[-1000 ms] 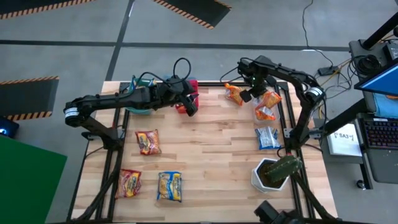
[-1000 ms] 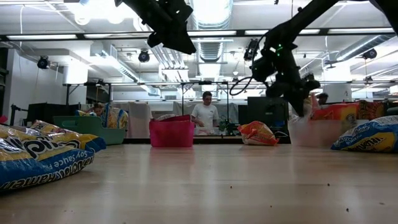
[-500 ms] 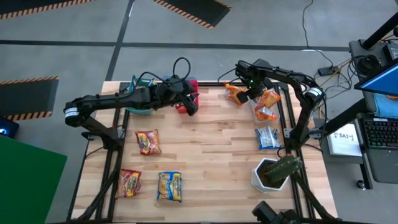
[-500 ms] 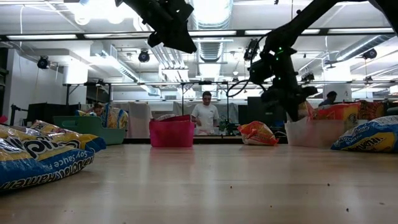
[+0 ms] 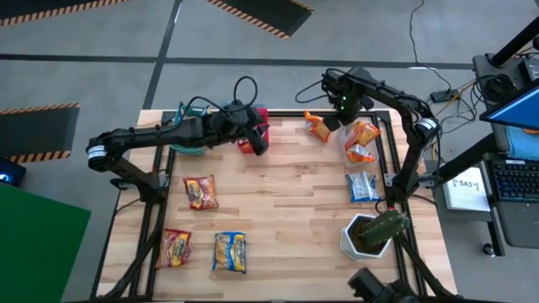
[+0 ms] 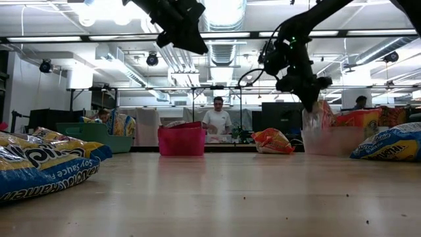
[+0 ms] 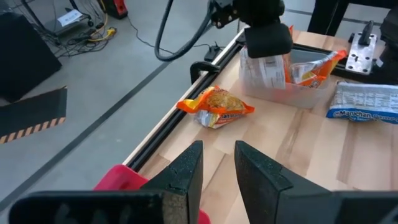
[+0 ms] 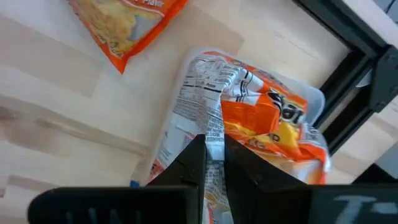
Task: Sort Maruchan noodles
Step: Put the orange noodle pack into the transparent bin
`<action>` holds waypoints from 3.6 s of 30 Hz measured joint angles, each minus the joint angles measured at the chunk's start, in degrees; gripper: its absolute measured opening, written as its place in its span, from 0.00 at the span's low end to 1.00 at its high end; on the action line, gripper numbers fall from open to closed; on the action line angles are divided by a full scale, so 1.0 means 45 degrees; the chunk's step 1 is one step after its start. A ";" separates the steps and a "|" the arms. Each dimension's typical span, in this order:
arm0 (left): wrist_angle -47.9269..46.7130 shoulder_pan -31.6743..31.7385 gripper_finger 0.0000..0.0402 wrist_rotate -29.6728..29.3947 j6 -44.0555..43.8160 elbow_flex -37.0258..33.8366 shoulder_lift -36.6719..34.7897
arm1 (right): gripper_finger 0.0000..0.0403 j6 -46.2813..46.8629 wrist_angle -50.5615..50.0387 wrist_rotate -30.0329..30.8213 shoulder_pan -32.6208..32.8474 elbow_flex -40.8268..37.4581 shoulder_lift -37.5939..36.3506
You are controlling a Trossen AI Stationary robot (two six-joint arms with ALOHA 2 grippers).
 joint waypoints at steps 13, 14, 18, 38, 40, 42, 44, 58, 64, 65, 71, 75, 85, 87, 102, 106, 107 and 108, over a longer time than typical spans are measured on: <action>-0.0050 0.0000 0.19 -0.0091 0.0124 0.0118 0.0000 | 0.08 -0.0122 -0.0641 0.0126 -0.0098 0.0549 -0.0077; -0.0055 0.0000 0.19 -0.0091 0.0124 0.0118 0.0000 | 0.08 -0.0210 -0.0822 0.0138 -0.0121 0.0734 -0.0099; -0.0055 0.0000 0.19 -0.0091 0.0124 0.0118 0.0000 | 0.08 -0.0459 -0.1790 0.0135 -0.0208 0.1554 -0.0121; -0.0477 -0.0004 0.19 -0.0112 0.0124 0.0118 -0.0068 | 0.02 0.0053 0.0440 -0.1246 -0.0088 -0.2763 -0.0656; -0.0477 0.0000 0.19 -0.0115 0.0124 0.0118 -0.0068 | 0.02 0.0115 0.0392 -0.1241 -0.0098 -0.2668 -0.0805; -0.0477 0.0000 0.19 -0.0112 0.0129 0.0118 -0.0068 | 0.02 0.0189 0.0357 -0.1241 -0.0098 -0.2374 -0.1000; -0.0477 -0.0003 0.19 -0.0114 0.0129 0.0118 -0.0073 | 0.02 0.0321 0.0335 -0.1241 -0.0093 -0.1994 -0.1149; -0.1727 0.0228 0.19 0.1621 -0.1780 0.0123 -0.0238 | 0.02 0.1548 0.3791 -0.3323 0.0003 -0.0524 -0.2913; -0.3772 0.0730 0.19 0.3357 -0.3567 0.0123 -0.0214 | 0.02 0.2298 0.6170 -0.3341 0.0224 -0.0548 -0.2832; -0.4102 0.0807 0.19 0.3356 -0.3740 0.0123 -0.0214 | 0.02 0.2519 0.6507 -0.3344 0.0245 -0.0548 -0.2760; -0.4616 0.1093 0.19 0.3309 -0.4271 0.0123 -0.0214 | 0.07 0.2753 0.7376 -0.3341 0.0318 -0.0551 -0.2138; -0.4389 0.1098 0.19 0.3304 -0.4330 0.0123 -0.0214 | 0.17 0.3231 0.8147 -0.3341 0.0446 -0.0548 -0.1677; -0.4042 0.1171 0.19 0.3241 -0.3815 0.0123 -0.0219 | 0.44 0.3297 0.9249 -0.3339 0.1124 0.0131 -0.0153; -0.4042 0.1166 0.19 0.3241 -0.3680 0.0123 -0.0219 | 0.48 0.3176 0.9286 -0.3299 0.1194 0.0353 0.0125; -0.4022 0.1166 0.19 0.2682 -0.3640 0.0123 -0.0214 | 0.62 0.1743 0.9165 -0.2992 0.1194 0.1195 0.1380; -0.4000 0.1166 0.19 0.2677 -0.3640 0.0123 -0.0214 | 0.61 0.1709 0.9177 -0.2886 0.1184 0.1195 0.1384; -0.3973 0.1166 0.19 0.2659 -0.3637 0.0123 -0.0214 | 0.60 0.1643 0.9177 -0.2690 0.1187 0.1195 0.1384; -0.3905 0.1166 0.19 0.2611 -0.3610 0.0123 -0.0211 | 0.60 0.1565 0.9173 -0.2379 0.1189 0.1195 0.1384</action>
